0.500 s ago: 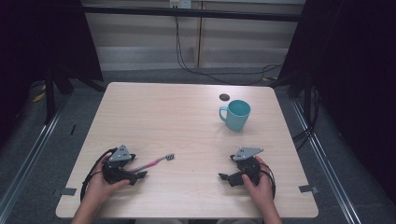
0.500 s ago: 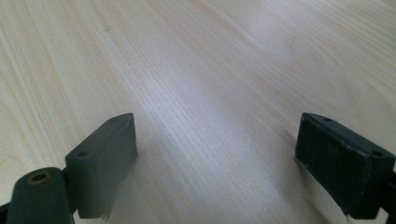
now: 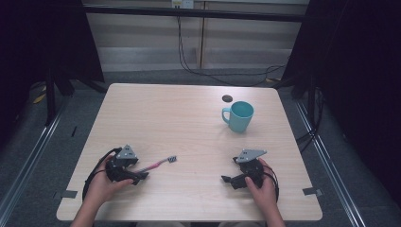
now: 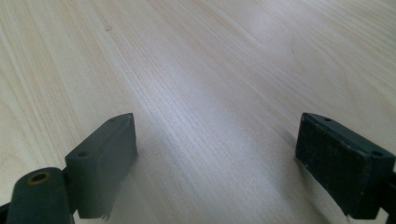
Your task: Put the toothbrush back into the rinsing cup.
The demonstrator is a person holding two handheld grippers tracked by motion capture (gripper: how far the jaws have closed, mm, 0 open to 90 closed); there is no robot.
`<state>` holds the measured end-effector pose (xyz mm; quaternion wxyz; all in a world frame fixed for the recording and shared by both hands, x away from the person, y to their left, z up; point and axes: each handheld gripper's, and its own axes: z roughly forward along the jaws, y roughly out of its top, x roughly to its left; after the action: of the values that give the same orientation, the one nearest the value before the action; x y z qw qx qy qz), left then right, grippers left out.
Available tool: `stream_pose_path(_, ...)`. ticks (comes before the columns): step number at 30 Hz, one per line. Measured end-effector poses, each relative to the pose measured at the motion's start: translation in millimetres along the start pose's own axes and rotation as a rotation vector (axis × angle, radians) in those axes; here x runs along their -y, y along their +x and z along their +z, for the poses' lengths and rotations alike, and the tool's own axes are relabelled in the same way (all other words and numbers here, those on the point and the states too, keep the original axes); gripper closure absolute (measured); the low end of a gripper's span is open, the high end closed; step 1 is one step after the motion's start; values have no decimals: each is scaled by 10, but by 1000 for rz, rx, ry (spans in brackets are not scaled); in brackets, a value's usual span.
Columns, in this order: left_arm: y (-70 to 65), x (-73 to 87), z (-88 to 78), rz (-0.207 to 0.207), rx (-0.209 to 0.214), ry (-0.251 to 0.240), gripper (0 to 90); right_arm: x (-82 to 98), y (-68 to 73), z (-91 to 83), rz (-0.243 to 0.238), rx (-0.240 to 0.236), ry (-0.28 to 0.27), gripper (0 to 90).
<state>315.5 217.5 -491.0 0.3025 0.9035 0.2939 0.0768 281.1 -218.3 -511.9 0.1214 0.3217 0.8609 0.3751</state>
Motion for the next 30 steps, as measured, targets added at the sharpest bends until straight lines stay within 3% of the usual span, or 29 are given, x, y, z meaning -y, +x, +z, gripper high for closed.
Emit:
stream_pose_path(2, 11, -68, -10, -19, 6, 49, 303, 0, 0, 0, -1, -1, -1, 119)
stream_pose_path(3, 23, -123, -24, 0, -10, 73, 310, 0, 1, 0, -1, -1, 0, 119)
stream_pose_path(9, 29, -264, -46, 35, -13, 117, 310, 0, 1, 0, -1, -2, 0, 119)
stream_pose_path(17, -21, -437, -16, 89, 19, 188, 371, 0, 1, 0, -1, -2, 0, 120)
stream_pose_path(18, -38, -444, -1, 78, 29, 186, 373, 0, 2, 0, -1, -2, 0, 119)
stream_pose_path(25, -8, -412, 9, 112, 16, 250, 436, 0, 3, 0, 0, -2, -1, 119)
stream_pose_path(30, 17, -372, -3, 105, 29, 282, 499, 0, 3, 0, 0, -3, 0, 119)
